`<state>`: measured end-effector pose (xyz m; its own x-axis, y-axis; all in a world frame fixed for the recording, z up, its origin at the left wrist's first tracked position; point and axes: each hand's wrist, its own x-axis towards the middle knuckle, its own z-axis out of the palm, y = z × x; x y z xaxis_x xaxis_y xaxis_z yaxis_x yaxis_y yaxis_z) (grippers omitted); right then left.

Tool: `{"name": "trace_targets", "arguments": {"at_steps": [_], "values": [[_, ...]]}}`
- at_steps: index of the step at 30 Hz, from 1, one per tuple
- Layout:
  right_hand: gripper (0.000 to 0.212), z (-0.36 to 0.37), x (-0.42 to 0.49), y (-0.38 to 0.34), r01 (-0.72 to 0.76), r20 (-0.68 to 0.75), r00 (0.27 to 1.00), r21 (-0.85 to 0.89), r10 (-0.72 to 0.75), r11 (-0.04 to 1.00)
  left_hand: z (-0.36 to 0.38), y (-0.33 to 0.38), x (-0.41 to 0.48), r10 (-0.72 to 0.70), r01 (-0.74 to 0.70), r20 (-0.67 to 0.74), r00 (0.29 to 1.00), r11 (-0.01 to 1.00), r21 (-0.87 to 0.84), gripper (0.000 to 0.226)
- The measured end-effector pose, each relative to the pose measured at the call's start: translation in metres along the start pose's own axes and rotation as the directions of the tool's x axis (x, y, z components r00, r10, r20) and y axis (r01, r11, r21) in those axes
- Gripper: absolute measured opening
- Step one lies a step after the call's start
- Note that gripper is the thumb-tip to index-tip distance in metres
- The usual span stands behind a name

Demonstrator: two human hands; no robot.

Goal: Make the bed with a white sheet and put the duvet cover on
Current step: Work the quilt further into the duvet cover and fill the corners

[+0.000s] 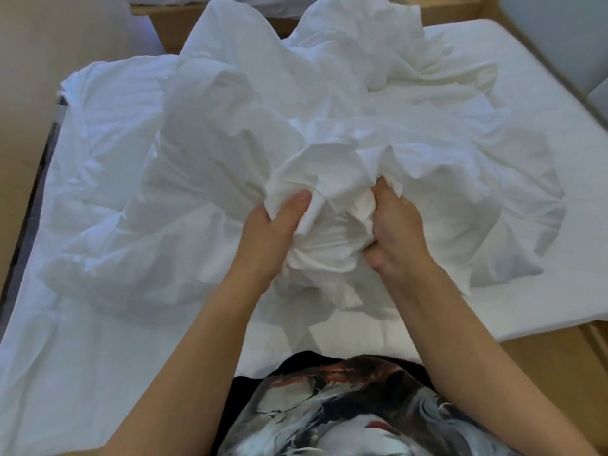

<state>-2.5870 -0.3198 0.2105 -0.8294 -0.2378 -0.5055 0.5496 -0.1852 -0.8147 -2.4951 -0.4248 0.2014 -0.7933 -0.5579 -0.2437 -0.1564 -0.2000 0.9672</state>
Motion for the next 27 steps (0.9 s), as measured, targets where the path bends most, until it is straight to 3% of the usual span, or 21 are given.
{"name": "trace_targets", "arguments": {"at_steps": [3,5,6,11,13,16,19,23,26,27], "values": [[0.016,-0.008,-0.025,-0.017,0.066,0.041,0.997,0.09,-0.07,0.994,-0.008,-0.002,-0.005,0.134,-0.066,-0.206,0.969,0.95,0.305,0.036],[0.013,-0.019,-0.043,-0.021,0.108,0.048,0.993,0.06,-0.111,0.992,-0.018,-0.007,-0.002,0.26,-0.05,-0.296,0.919,0.823,0.566,0.043],[0.013,-0.025,-0.054,-0.024,0.134,0.059,0.989,0.017,-0.135,0.991,-0.022,-0.008,-0.001,0.282,-0.029,-0.315,0.906,0.786,0.618,0.045],[0.018,-0.056,-0.108,-0.02,0.36,0.148,0.932,-0.256,-0.331,0.897,-0.029,0.013,0.011,0.203,0.066,-0.41,0.889,0.83,0.554,0.051],[0.021,-0.062,-0.12,-0.007,0.376,0.213,0.922,-0.307,-0.322,0.874,-0.023,0.021,0.018,0.172,0.076,-0.408,0.897,0.849,0.523,0.043],[0.02,-0.06,-0.113,0.006,0.216,0.158,0.971,-0.269,-0.178,0.939,-0.006,0.01,0.008,-0.013,0.086,-0.165,0.986,0.891,0.445,0.022],[0.018,-0.061,-0.101,0.015,0.176,0.139,0.98,-0.282,-0.141,0.943,0.001,-0.016,-0.014,-0.194,0.18,0.018,0.981,0.935,0.305,0.047],[0.023,-0.069,-0.102,0.03,0.144,0.18,0.98,-0.333,-0.087,0.932,-0.002,-0.035,-0.027,-0.134,0.131,-0.004,0.991,0.963,0.235,0.008],[0.049,-0.072,-0.103,0.031,0.157,0.23,0.97,-0.365,-0.074,0.918,0.0,-0.041,-0.032,-0.02,0.093,-0.165,0.986,0.889,0.448,0.012],[0.047,-0.074,-0.102,0.032,0.173,0.237,0.968,-0.372,-0.087,0.912,0.0,-0.041,-0.036,0.039,0.087,-0.221,0.975,0.843,0.531,0.012]]}}
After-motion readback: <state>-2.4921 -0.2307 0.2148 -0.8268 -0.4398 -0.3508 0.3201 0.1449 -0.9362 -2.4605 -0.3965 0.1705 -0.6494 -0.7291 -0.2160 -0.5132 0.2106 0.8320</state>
